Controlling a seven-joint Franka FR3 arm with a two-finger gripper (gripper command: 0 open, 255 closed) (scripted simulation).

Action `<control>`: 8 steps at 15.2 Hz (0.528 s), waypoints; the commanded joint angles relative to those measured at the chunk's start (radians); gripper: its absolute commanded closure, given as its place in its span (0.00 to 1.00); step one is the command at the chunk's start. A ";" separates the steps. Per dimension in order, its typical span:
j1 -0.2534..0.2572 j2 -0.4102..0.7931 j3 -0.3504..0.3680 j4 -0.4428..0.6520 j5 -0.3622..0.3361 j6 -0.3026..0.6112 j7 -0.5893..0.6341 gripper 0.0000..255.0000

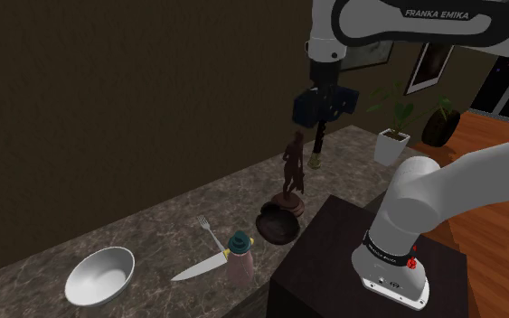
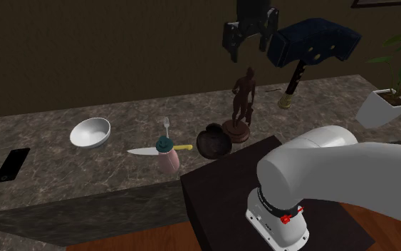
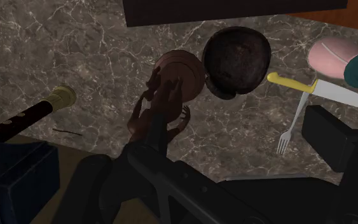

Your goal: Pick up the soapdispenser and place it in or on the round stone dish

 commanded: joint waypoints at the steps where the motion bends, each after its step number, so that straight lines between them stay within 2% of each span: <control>1: 0.000 0.000 0.000 0.000 0.000 0.000 0.000 0.00; 8: 0.021 0.084 0.081 -0.121 0.093 0.156 0.147 0.00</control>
